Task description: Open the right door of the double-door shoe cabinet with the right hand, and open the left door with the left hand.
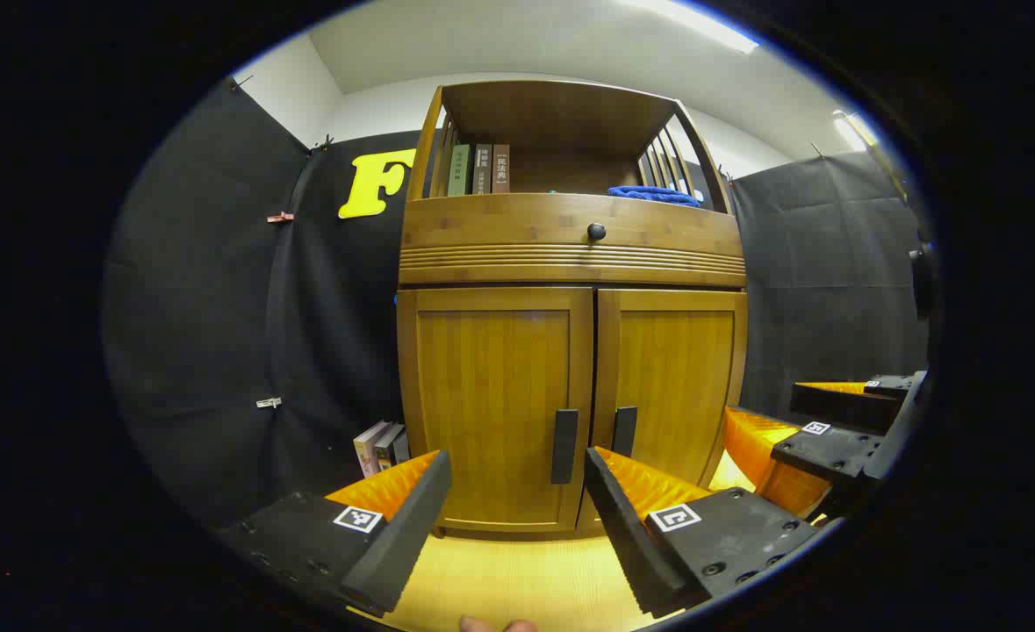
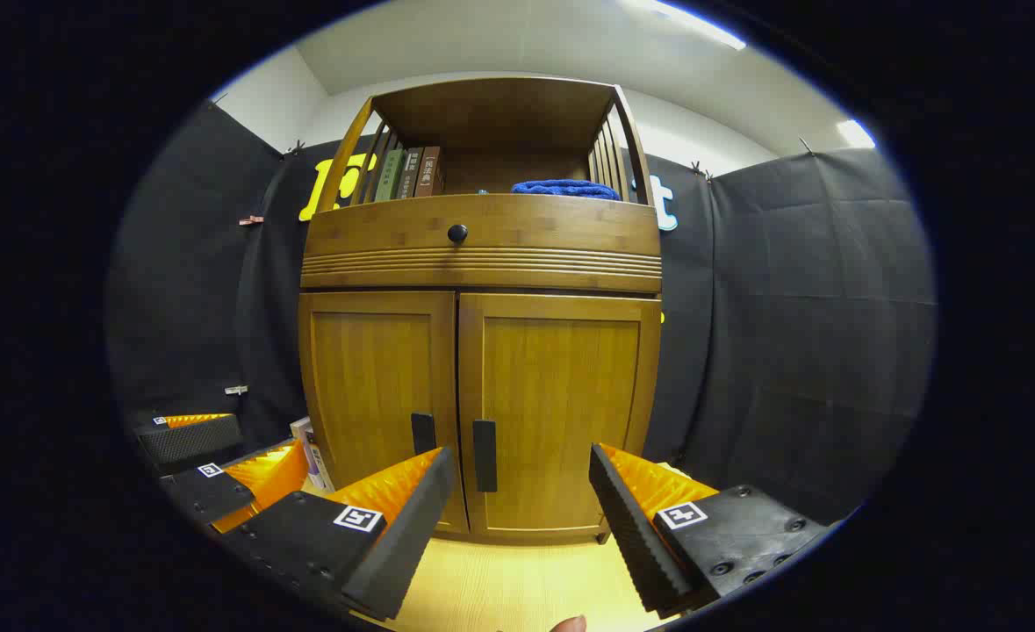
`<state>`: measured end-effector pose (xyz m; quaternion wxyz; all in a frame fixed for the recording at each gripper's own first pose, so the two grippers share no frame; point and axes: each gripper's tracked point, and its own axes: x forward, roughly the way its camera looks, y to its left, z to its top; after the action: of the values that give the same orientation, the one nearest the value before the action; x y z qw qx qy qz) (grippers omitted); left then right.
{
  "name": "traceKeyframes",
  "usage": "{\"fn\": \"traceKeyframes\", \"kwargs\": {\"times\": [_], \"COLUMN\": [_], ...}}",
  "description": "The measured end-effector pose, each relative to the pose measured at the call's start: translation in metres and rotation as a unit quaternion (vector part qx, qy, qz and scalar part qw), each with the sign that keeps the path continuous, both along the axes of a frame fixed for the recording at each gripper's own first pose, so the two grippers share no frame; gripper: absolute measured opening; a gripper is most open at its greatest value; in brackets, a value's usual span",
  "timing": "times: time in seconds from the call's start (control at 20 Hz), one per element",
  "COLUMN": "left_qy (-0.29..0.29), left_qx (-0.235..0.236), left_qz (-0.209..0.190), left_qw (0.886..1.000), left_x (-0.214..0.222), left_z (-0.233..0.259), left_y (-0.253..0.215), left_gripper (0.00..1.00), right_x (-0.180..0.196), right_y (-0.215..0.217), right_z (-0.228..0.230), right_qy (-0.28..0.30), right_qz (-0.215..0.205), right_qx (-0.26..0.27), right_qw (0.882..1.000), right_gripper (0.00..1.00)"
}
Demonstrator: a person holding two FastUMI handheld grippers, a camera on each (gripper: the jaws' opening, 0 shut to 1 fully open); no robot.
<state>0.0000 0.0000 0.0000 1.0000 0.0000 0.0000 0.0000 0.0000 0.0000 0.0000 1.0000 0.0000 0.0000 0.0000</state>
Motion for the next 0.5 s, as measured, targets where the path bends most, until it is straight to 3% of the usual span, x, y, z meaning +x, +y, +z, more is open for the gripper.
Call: {"fn": "traceKeyframes", "kwargs": {"times": [0.5], "left_qy": [0.004], "left_qx": [-0.015], "left_qz": [0.001], "left_qw": [1.0], "left_x": [0.0011], "left_z": [-0.0028], "left_y": [-0.0053], "left_gripper": [0.95], "right_x": [-0.0014], "right_y": [0.001], "right_z": [0.0007], "right_qy": [-0.002], "right_qz": [0.006], "right_qx": [-0.002], "right_qw": [1.0], "right_gripper": [0.97]}}
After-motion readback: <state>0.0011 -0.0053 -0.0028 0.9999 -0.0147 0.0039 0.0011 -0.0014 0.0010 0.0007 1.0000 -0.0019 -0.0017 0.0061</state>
